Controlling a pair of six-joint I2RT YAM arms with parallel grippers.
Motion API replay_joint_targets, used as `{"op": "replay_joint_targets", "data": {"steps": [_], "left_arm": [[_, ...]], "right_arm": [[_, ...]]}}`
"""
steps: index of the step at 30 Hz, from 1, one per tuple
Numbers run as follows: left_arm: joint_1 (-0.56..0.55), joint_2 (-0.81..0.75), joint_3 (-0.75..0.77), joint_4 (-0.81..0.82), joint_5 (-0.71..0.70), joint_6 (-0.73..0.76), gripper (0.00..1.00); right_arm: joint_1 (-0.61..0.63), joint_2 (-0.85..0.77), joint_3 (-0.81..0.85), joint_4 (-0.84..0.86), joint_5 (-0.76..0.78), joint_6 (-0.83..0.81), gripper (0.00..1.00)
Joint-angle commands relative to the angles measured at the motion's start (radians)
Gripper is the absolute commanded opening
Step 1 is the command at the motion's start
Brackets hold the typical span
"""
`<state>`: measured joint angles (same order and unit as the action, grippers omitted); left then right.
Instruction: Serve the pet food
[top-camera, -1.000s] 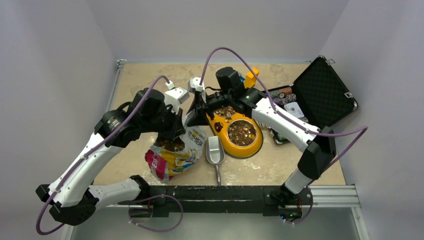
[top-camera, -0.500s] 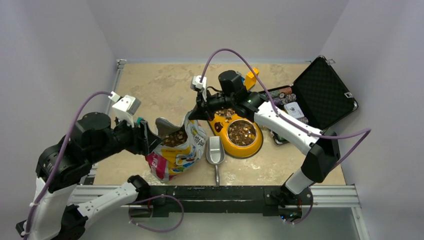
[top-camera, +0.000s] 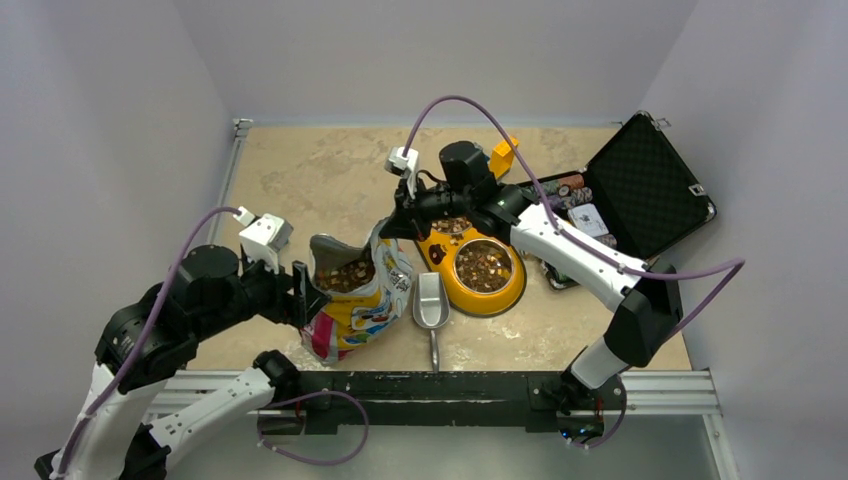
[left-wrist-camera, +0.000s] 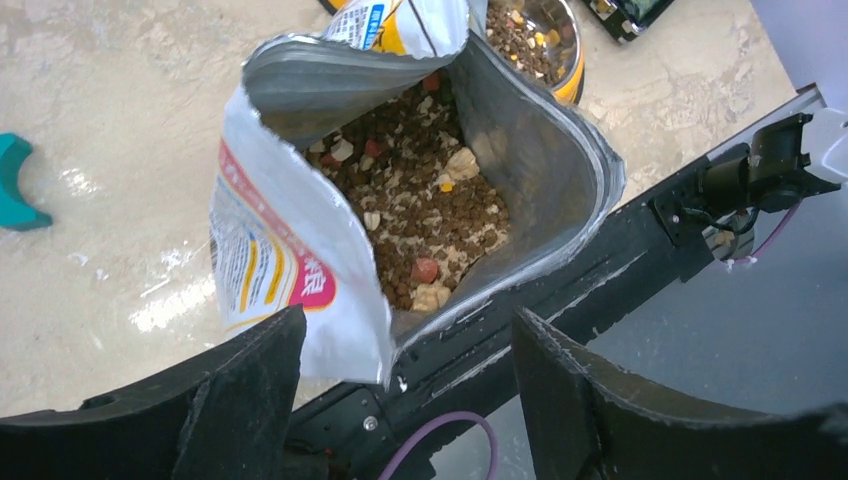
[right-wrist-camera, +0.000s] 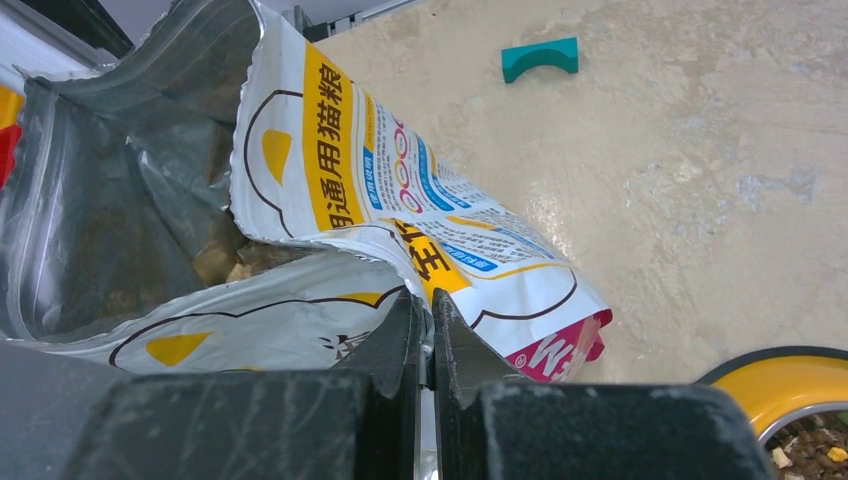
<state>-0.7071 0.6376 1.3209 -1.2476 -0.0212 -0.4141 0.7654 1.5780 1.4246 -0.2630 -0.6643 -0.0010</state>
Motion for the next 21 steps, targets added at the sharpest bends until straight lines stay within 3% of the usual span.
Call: {"op": "replay_joint_targets", "data": {"steps": [1, 4, 7, 10, 12, 17, 21], "left_arm": [[0.004, 0.018, -0.05, 0.132, 0.071, 0.09, 0.75], [0.004, 0.027, -0.065, 0.148, 0.076, 0.109, 0.58], [0.003, 0.038, -0.063, 0.126, 0.028, 0.113, 0.35], [0.003, 0.053, -0.049, 0.082, -0.05, 0.116, 0.18], [0.004, 0.083, -0.019, -0.007, -0.165, 0.093, 0.0], [0.003, 0.132, 0.1, -0.176, -0.519, -0.034, 0.0], [0.004, 0.096, 0.166, -0.169, -0.739, -0.077, 0.0]], "right_arm": [[-0.025, -0.019, 0.067, 0.013, 0.053, 0.036, 0.0], [-0.028, -0.015, 0.072, 0.017, 0.078, 0.058, 0.0], [-0.034, -0.011, 0.078, 0.024, 0.113, 0.092, 0.0], [-0.039, -0.012, 0.073, 0.039, 0.201, 0.141, 0.0], [-0.043, -0.012, 0.073, 0.044, 0.271, 0.178, 0.0], [-0.055, -0.034, 0.064, 0.033, 0.401, 0.222, 0.0], [-0.074, -0.091, -0.001, 0.056, 0.459, 0.252, 0.0]]}}
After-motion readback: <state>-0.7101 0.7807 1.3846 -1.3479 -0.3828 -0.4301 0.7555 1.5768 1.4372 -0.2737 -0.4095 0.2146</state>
